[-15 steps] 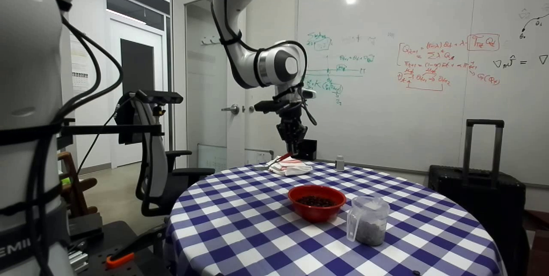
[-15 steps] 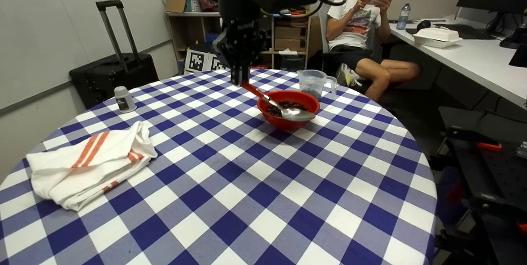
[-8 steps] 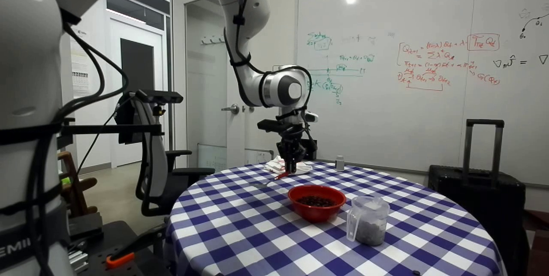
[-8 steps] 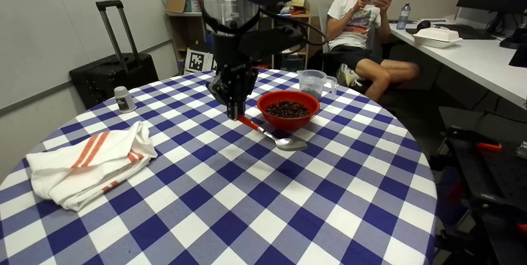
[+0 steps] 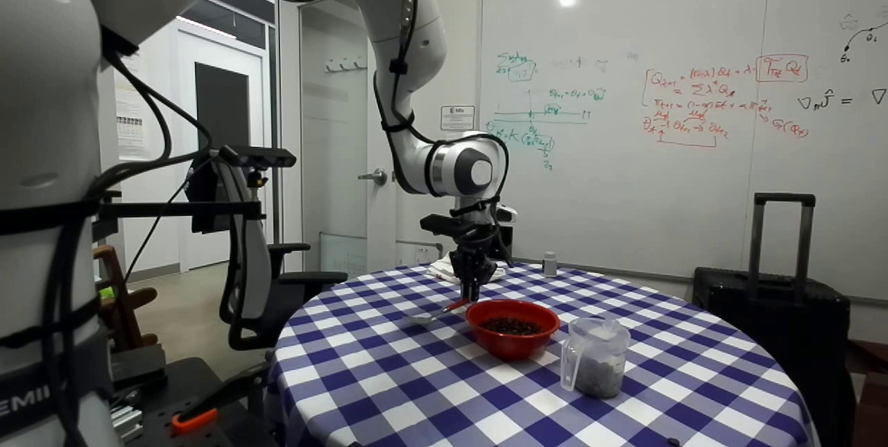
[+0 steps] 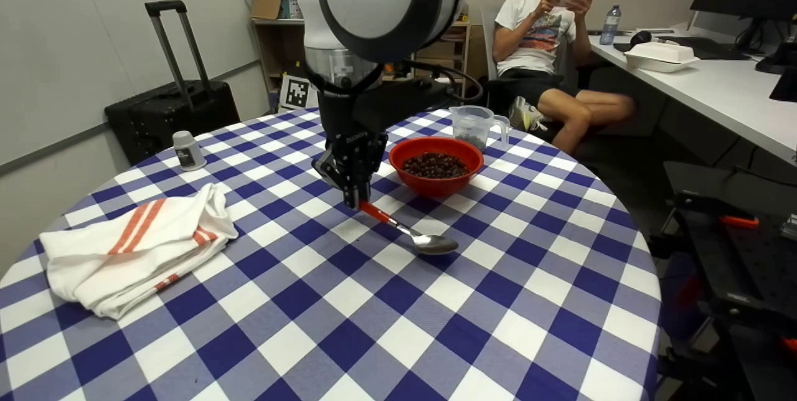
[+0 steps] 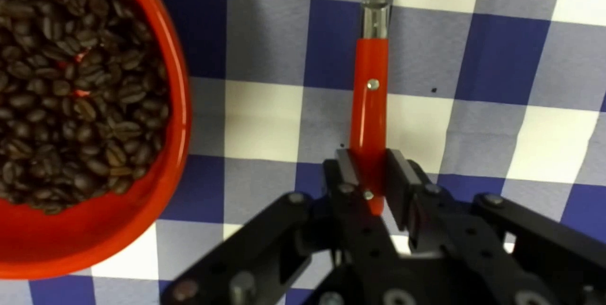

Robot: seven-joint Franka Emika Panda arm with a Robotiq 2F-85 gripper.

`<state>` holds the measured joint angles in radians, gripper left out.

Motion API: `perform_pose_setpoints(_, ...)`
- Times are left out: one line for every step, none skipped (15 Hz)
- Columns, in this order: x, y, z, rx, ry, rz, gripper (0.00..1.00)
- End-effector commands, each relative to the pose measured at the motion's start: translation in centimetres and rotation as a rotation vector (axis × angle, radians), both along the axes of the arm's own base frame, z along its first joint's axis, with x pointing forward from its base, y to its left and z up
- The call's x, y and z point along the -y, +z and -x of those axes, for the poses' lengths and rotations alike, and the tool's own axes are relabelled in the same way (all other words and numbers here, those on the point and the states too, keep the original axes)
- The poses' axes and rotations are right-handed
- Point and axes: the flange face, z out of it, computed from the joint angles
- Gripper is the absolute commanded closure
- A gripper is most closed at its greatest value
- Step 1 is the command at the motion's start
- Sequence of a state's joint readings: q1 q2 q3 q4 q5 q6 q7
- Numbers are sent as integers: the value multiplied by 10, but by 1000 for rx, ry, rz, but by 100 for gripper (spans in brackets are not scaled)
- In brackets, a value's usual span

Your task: Put a spoonful of the things in the red bowl into the jug

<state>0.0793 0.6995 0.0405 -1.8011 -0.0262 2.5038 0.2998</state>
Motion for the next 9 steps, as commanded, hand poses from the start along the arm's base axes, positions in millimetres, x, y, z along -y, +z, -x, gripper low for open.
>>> perform_pose_setpoints(0,-8,-11,-23,-14,-5,95)
perform_pose_setpoints(2,-10,-12,-25,-19,-2,95)
perform_pose_setpoints(3,-11,-14,-27,-27,-2,95)
perform_pose_setpoints(5,-14,-15,-30,-33,0,95)
perform_pose_setpoints(7,-15,-16,-31,-39,4,95)
perform_pose_setpoints(8,-17,-17,-35,-46,3,95)
perform_pose_setpoints(10,-19,-18,-38,-52,5,94)
perform_pose_setpoints(11,-21,-19,-45,-57,7,95)
perform_pose_setpoints(12,-23,-19,-52,-63,7,88)
